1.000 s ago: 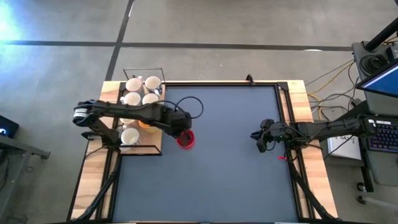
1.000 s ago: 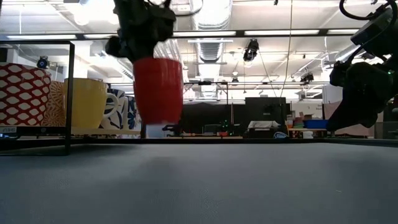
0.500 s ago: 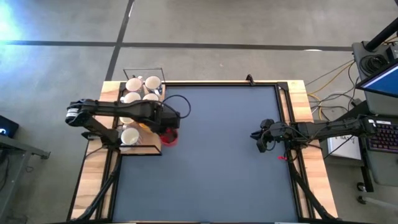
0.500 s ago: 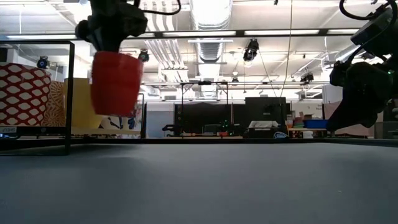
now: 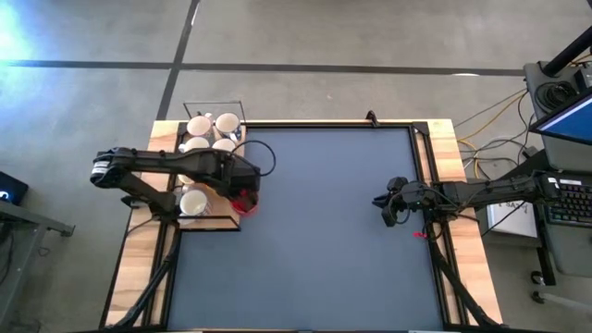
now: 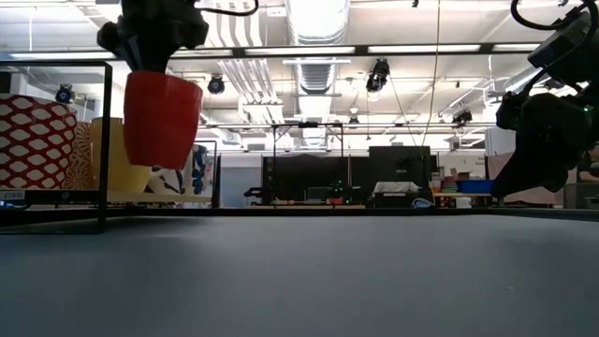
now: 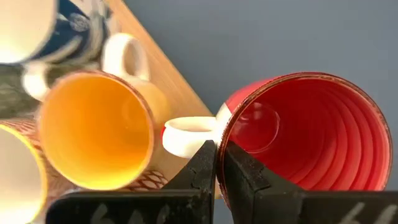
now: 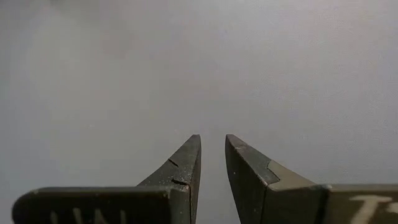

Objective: Place coffee mugs
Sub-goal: Put the orange mug on the shelf

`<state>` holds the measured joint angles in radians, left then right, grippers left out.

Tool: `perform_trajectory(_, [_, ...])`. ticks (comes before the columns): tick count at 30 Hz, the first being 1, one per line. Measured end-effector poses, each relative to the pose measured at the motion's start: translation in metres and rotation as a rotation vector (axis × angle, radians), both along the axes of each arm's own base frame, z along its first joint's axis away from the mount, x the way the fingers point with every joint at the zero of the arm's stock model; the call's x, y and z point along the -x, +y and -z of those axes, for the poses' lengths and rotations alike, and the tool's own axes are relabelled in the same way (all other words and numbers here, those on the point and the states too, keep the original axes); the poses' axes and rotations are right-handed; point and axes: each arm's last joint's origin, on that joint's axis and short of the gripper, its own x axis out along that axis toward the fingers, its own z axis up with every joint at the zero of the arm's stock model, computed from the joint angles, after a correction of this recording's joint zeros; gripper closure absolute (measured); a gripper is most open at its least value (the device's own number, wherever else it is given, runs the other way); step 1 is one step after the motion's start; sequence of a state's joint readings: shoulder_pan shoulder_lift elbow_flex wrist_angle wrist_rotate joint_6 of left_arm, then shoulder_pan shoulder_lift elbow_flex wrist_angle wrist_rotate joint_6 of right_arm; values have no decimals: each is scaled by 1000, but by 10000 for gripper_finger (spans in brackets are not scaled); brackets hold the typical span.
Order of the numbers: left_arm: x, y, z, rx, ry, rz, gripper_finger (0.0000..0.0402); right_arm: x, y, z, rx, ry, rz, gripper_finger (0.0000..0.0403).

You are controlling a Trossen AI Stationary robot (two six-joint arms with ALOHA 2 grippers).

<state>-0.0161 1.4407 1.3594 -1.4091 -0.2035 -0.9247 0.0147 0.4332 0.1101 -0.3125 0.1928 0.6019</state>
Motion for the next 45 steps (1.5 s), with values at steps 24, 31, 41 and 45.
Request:
perform_trajectory(24, [21, -26, 7, -8, 71, -98, 396, 0, 0, 0, 0, 0, 0, 339])
perform_trajectory(31, [35, -31, 11, 12, 62, -139, 396, 0, 0, 0, 0, 0, 0, 339])
perform_trajectory(41, [53, -35, 18, 33, 56, -153, 396, 0, 0, 0, 0, -1, 0, 339])
perform_trajectory(45, [58, -35, 22, 42, 59, -150, 396, 0, 0, 0, 0, -1, 0, 339])
